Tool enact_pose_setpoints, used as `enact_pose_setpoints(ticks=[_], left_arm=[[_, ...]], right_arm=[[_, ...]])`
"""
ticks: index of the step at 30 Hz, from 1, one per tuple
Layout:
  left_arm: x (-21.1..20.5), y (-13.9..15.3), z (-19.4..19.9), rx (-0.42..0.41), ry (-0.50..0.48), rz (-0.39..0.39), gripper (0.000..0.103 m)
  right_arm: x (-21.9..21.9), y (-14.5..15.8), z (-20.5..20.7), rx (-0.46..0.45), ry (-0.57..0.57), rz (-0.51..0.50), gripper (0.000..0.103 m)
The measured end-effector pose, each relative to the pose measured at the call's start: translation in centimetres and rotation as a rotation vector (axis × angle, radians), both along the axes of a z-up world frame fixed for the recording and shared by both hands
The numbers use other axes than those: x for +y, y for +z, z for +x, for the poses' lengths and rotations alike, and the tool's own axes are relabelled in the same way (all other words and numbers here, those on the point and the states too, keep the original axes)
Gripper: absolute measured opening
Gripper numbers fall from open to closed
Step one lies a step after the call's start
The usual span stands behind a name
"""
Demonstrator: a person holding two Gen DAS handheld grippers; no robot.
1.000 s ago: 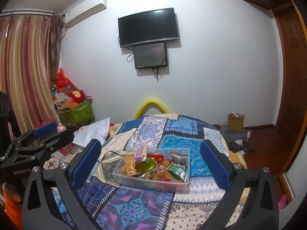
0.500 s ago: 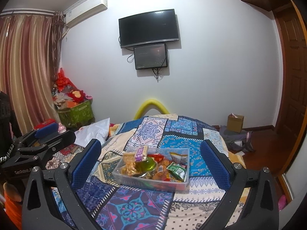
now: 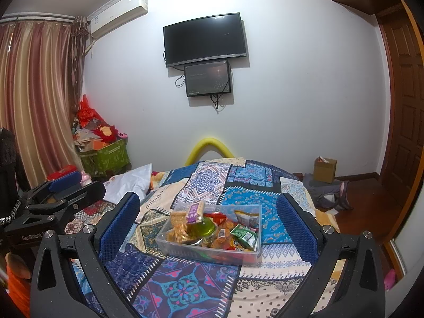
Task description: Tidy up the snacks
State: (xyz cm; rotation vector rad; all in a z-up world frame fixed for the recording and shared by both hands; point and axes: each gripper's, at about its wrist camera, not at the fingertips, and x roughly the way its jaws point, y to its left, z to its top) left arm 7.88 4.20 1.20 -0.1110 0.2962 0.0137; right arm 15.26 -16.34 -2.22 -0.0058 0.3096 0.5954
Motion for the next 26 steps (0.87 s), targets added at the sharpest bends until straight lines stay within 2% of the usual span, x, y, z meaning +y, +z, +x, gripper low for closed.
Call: enact_pose_setpoints(ticks=[26], left_arm=[[-0.45,-0.33,0.02,0.005,-0.037,-0.012,0.101]], right_arm=[[0.12,-0.21,0.08,0.012,0.002,-0.008,0.103]])
